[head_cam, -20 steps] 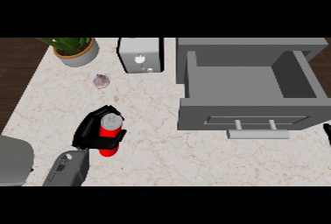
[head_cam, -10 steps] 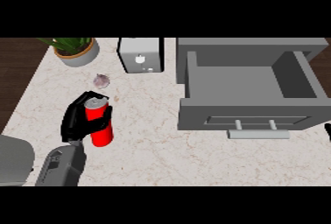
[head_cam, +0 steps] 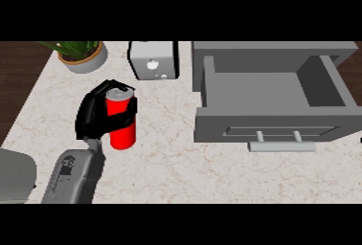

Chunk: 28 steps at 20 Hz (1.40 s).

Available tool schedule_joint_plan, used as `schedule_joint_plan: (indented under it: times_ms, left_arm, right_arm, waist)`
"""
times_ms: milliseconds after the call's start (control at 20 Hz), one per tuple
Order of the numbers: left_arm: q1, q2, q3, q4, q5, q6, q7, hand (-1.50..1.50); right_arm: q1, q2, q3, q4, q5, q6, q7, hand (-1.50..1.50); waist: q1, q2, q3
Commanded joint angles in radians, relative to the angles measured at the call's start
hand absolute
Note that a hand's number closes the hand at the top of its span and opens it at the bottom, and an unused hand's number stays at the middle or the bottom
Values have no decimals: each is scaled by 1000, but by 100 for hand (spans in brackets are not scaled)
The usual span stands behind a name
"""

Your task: Pick up the can, place it into the drawer and close the drawer

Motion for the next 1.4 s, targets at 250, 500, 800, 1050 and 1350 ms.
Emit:
schedule_joint_plan:
  times_ms: [250,500,800,1050,1350]
  left_arm:
    - [-215,-8,-148,-86,-16,157,262,150]
    - [-383,-8,-191,-25,-29,222,337,150]
    - [-519,-8,-251,31,-32,311,379,150]
    - [-708,-8,-335,175,24,451,422,150]
    - [-900,-8,-233,404,71,411,362,150]
  right_arm:
    - [-17,3,-12,92,3,23,-72,-150]
    - [8,-13,-30,-17,-23,18,8,-150]
    - [9,-13,-46,-40,-31,18,17,-150]
    - [13,16,-1,-14,9,15,-27,-150]
    - [-20,3,-24,23,5,13,-31,-150]
  waist:
    - [-4,1,0]
    - [-12,2,0]
    - [-12,2,0]
    - [-23,3,0]
    - [-27,7,0]
